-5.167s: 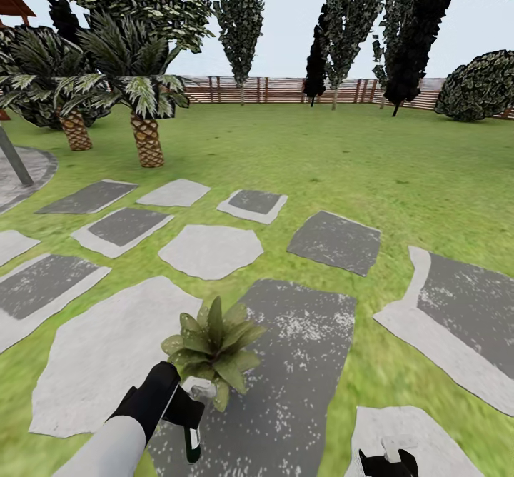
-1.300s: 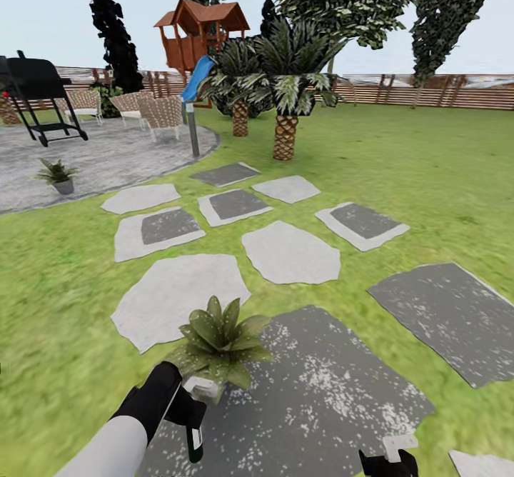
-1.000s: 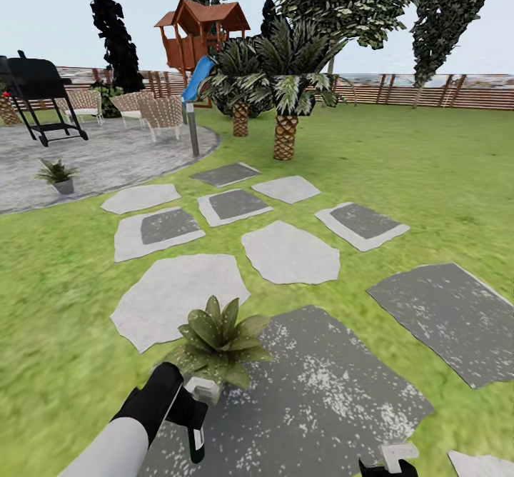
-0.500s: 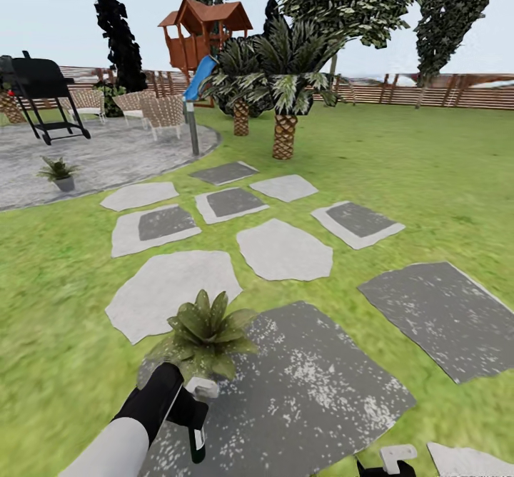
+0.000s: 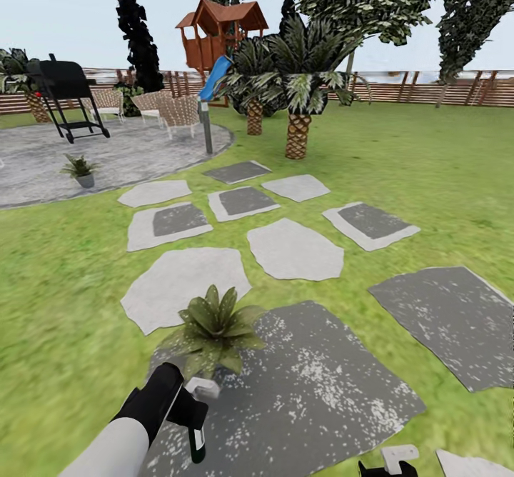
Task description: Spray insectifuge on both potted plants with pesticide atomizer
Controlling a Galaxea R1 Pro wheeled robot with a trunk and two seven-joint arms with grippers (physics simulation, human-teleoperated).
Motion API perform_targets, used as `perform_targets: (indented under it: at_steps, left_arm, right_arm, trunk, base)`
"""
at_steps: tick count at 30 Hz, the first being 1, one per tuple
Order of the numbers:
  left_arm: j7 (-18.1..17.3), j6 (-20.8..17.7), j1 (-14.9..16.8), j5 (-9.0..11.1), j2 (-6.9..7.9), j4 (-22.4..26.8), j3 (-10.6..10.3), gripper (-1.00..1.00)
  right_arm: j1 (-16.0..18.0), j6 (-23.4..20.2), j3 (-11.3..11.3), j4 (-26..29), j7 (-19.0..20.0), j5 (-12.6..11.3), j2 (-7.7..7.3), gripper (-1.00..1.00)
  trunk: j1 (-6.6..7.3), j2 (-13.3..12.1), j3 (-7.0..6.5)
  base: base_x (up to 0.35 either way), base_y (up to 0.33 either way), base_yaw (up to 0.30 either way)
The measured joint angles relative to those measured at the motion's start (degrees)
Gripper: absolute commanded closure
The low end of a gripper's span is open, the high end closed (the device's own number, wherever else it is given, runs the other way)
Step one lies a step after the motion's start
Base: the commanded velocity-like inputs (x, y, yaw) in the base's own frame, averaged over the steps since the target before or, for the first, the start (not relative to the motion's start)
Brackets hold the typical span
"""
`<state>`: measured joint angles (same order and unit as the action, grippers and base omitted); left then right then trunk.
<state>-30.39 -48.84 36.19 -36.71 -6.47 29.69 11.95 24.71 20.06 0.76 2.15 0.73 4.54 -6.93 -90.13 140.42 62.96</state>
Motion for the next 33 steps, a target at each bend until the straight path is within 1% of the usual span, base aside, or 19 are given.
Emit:
perform_targets:
  at_steps: [3, 8, 16, 20, 24, 29, 33]
  left_arm:
    - [0.0, 0.0, 0.0, 0.1, -0.03, 0.0, 0.0, 1.00]
    - [0.0, 0.1, 0.0, 0.0, -0.04, 0.0, 0.0, 1.00]
    - [0.0, 0.1, 0.0, -0.1, 0.06, 0.0, -0.1, 1.00]
    - [0.0, 0.1, 0.0, -0.3, 0.21, 0.0, -0.1, 1.00]
    - [0.0, 0.8, 0.0, -0.2, 0.23, 0.0, 0.0, 1.00]
    - [0.1, 0.8, 0.0, -0.4, 0.23, 0.0, -0.1, 1.00]
    - [0.1, 0.8, 0.0, -0.4, 0.17, 0.0, -0.1, 1.00]
  right_arm:
    - [0.0, 0.0, 0.0, 0.0, 0.0, 0.0, -0.05, -1.00]
    - [0.0, -0.1, 0.0, 0.0, 0.1, 0.0, 0.31, -1.00]
    - [0.0, -0.1, 0.0, 0.0, 0.1, 0.0, 0.36, -1.00]
    - [0.0, -0.1, 0.0, 0.0, 0.1, 0.0, 0.36, -1.00]
    - [0.0, -0.1, 0.0, 0.0, 0.0, 0.0, 0.36, -1.00]
    - [0.0, -0.1, 0.0, 0.0, 0.0, 0.0, 0.36, -1.00]
    - [0.0, 0.0, 0.0, 0.0, 0.0, 0.0, 0.36, -1.00]
  trunk:
    - [0.00, 0.0, 0.00]
    - [-0.01, 0.0, 0.00]
    - [-0.01, 0.0, 0.00]
    - [0.01, 0.0, 0.00]
    - [0.01, 0.0, 0.00]
    - [-0.01, 0.0, 0.00]
    - [-0.01, 0.0, 0.00]
  base:
    - [0.102, -0.237, 0.000]
    - [0.015, -0.269, 0.044]
    - [0.011, -0.273, 0.263]
    - [0.163, -0.236, 0.276]
    - [0.175, -0.063, 0.156]
    - [0.019, -0.003, 0.017]
    - [0.001, 0.000, 0.193]
